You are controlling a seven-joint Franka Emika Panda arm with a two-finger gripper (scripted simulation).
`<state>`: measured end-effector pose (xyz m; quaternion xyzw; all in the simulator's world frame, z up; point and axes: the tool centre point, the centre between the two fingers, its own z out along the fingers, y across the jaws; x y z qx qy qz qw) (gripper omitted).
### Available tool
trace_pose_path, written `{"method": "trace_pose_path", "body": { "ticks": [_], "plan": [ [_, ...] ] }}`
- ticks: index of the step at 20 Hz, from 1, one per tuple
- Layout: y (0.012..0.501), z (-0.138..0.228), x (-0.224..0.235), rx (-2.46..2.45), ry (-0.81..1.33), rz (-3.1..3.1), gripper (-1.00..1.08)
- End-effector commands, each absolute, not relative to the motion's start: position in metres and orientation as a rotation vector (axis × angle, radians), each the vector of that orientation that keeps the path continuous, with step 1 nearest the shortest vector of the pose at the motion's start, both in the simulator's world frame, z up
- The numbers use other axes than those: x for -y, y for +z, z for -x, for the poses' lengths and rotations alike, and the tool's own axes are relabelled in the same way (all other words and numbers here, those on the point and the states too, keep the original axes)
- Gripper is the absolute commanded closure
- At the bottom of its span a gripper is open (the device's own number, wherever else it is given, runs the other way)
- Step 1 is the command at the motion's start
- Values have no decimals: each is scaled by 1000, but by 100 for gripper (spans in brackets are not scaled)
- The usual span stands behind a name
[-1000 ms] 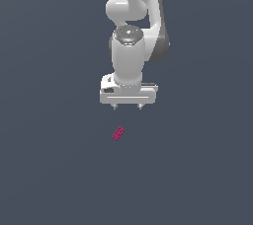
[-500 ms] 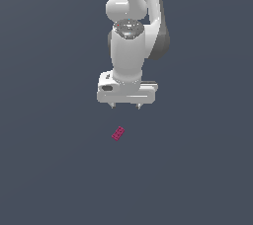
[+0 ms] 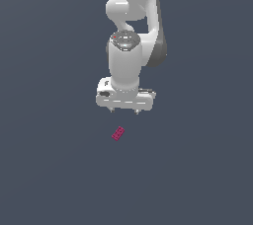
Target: Pick up the object and move it to a goal position.
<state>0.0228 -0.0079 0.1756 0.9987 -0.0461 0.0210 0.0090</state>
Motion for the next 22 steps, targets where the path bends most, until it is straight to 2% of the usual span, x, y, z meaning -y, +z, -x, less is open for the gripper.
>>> {"method": "trace_pose_path", "body": {
  "ticks": [1, 13, 22],
  "plan": [
    [164, -26, 11, 221, 58, -3120, -92],
    [89, -44, 32, 719, 14, -3059, -92],
    [63, -47, 39, 880, 0, -3016, -92]
  ]
}}
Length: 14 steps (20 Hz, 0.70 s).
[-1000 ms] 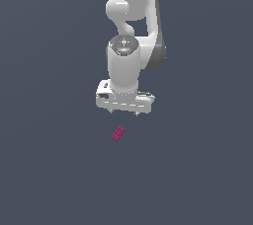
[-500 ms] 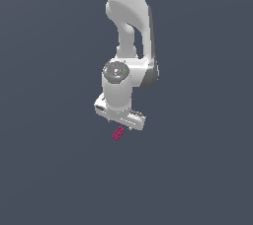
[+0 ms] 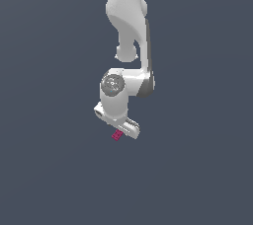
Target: Pick up the object and move it to a goal position.
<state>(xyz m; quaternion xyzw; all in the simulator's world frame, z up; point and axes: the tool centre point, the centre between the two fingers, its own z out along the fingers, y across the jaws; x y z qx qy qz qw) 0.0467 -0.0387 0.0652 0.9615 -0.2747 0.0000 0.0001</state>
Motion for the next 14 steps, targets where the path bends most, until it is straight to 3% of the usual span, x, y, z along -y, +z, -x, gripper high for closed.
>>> {"method": "trace_pose_path", "body": {
  "ticks": [1, 14],
  "plan": [
    [62, -47, 40, 884, 0, -3015, -92],
    [24, -46, 40, 884, 0, -3015, -92]
  ]
}}
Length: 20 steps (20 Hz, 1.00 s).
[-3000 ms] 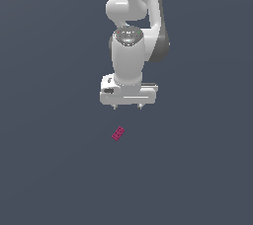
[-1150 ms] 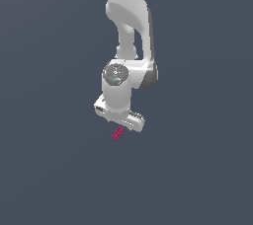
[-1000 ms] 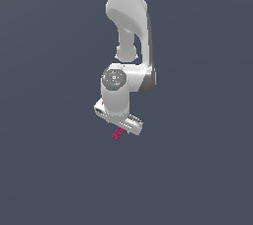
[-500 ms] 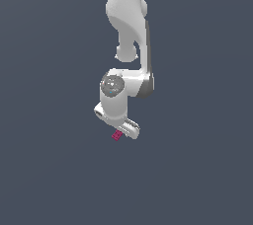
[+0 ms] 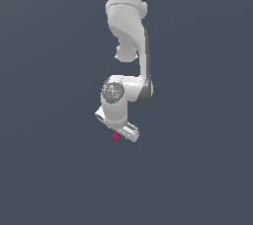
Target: Pick up the object and move it to a goal position.
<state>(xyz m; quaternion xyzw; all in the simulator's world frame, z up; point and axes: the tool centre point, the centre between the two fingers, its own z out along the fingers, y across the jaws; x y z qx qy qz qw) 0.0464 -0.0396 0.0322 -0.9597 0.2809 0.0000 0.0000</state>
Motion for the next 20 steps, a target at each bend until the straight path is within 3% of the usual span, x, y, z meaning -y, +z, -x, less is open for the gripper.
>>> {"method": "trace_pose_path", "body": {
  "ticks": [1, 7, 8, 20],
  "plan": [
    [20, -46, 40, -885, 0, 3014, -92],
    [12, -47, 40, -886, 0, 3014, -92],
    [12, -47, 40, -886, 0, 3014, 108],
    [12, -48, 40, -886, 0, 3014, 108]
  ]
}}
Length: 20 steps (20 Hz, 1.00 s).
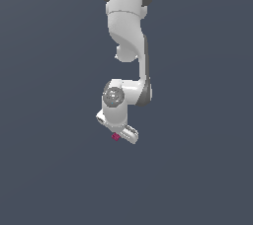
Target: Pick up the object and move it to a goal position.
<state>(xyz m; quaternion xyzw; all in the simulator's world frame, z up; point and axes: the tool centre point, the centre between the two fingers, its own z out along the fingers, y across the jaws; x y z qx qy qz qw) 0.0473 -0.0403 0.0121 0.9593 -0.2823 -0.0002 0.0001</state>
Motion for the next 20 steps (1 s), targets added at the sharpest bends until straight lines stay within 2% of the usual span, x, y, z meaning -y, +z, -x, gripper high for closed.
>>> {"method": "trace_pose_path", "body": {
  "ticks": [1, 9, 20],
  "plan": [
    [12, -49, 40, 886, 0, -3014, 108],
    [15, -64, 44, 886, 0, -3014, 108],
    [21, -107, 54, 885, 0, -3014, 108]
  ]
}}
